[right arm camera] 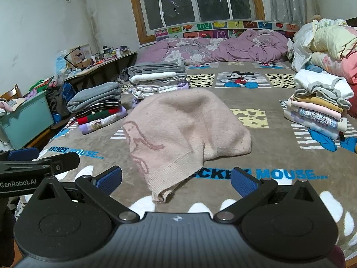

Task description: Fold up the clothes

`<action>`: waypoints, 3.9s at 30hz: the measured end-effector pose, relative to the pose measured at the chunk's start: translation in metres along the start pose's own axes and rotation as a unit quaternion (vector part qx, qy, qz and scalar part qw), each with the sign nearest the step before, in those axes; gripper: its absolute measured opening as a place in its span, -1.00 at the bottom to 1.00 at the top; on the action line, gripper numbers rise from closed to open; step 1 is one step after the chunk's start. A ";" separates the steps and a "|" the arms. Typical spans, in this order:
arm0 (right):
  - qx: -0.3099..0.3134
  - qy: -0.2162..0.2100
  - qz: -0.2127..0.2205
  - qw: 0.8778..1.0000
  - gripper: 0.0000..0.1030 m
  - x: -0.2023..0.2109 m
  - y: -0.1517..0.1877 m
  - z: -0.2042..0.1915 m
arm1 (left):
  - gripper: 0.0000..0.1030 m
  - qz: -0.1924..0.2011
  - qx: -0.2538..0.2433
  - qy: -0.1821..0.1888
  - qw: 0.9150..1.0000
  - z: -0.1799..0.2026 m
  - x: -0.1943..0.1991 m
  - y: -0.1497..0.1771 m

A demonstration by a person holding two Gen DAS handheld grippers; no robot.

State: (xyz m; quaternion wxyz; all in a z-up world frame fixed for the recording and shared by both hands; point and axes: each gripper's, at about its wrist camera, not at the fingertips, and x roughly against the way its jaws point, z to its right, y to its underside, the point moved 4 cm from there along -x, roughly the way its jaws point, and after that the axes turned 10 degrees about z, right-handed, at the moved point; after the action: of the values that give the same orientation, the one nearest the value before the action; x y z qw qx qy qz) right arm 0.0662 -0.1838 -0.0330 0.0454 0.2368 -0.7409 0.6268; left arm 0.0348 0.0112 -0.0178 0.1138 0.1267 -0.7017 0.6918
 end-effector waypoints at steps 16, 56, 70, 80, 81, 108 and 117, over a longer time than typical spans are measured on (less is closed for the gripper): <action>-0.007 -0.005 0.001 1.000 1.00 0.000 0.000 0.001 | 1.00 -0.001 -0.004 -0.002 1.000 0.003 -0.003 0.002; -0.077 -0.120 -0.023 0.989 1.00 -0.157 -0.051 0.092 | 1.00 -0.106 0.147 0.048 0.982 -0.063 -0.200 -0.004; -0.080 -0.181 -0.094 0.976 1.00 -0.295 -0.127 0.131 | 0.99 -0.105 0.294 0.049 0.949 -0.132 -0.307 -0.018; -0.048 -0.227 -0.150 0.961 0.47 -0.407 -0.146 0.129 | 0.98 -0.124 0.365 0.093 0.918 -0.165 -0.371 0.003; -0.044 -0.230 -0.157 0.960 0.47 -0.417 -0.144 0.126 | 0.97 -0.126 0.371 0.097 0.915 -0.165 -0.374 0.005; -0.015 -0.241 -0.172 0.955 -0.64 -0.498 -0.098 0.096 | -0.66 -0.087 0.357 0.181 0.912 -0.139 -0.391 0.024; -0.001 -0.253 -0.091 0.963 -0.67 -0.418 -0.145 0.092 | -0.69 -0.004 0.295 0.237 0.926 -0.112 -0.354 -0.025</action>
State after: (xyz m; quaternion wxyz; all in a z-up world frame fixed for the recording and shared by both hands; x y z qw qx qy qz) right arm 0.5155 -0.1633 -0.0727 -0.0864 0.4538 -0.7045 0.5387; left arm 0.3749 0.1304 -0.1110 0.2370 -0.0108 -0.4180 0.8769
